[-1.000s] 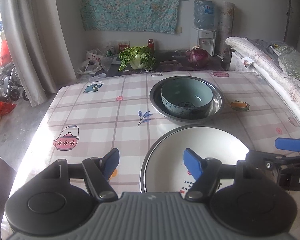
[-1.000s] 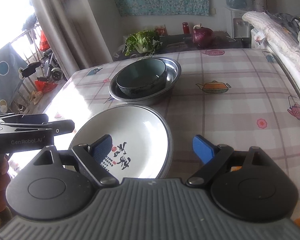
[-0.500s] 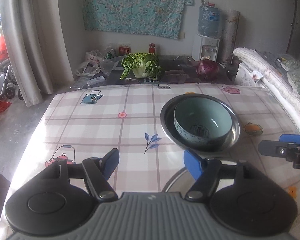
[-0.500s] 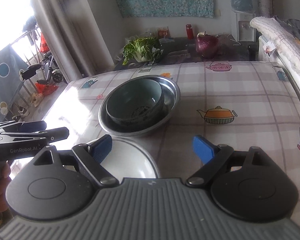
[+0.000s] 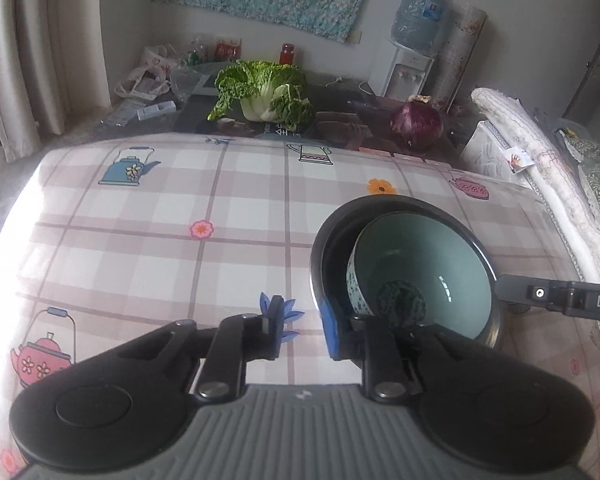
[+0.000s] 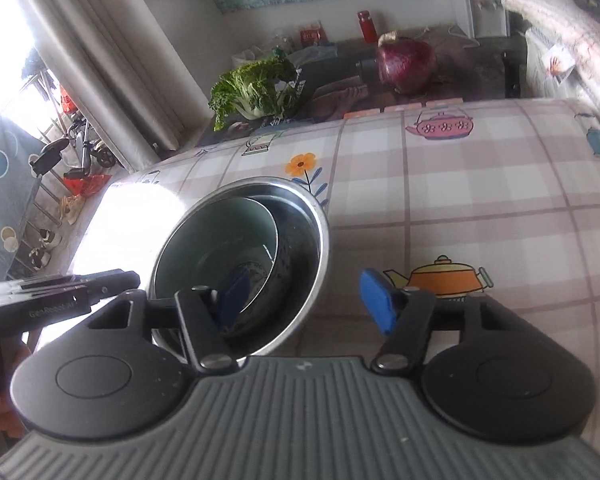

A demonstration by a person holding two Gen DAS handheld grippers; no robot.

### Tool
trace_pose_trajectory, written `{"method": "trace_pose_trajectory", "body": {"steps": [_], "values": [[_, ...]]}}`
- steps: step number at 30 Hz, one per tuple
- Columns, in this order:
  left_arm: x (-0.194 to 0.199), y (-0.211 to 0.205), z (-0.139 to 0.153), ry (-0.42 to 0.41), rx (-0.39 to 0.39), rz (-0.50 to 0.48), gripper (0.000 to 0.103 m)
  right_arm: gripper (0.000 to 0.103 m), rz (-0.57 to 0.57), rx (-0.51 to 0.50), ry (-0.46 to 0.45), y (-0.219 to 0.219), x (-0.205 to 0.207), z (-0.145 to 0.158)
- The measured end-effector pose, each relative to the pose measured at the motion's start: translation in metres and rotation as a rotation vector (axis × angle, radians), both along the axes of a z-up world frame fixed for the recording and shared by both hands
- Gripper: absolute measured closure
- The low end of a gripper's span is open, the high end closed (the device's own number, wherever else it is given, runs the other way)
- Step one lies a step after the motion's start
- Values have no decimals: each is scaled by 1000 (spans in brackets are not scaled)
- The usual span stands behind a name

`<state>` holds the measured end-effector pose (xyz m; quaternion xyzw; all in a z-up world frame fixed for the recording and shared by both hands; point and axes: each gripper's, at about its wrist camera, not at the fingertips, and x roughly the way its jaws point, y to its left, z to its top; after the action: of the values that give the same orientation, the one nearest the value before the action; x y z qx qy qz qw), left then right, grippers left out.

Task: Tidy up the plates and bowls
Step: 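Grasp the steel basin rim with the left tool while the right tool grasps it too, then lift the steel basin with the teal bowl and carry it over the plate stack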

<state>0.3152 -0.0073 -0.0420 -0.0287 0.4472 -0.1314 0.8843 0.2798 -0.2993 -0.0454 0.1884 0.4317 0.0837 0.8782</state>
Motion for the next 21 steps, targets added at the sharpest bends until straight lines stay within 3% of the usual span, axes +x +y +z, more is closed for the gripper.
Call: {"method": "trace_pose_trajectory", "body": {"steps": [7, 21], "values": [[12, -4, -8, 42, -43, -4, 84, 57, -21, 84, 35, -9, 17, -14], [25, -11, -21, 117, -61, 17, 89, 77, -51, 125, 44, -19, 23, -7]]}}
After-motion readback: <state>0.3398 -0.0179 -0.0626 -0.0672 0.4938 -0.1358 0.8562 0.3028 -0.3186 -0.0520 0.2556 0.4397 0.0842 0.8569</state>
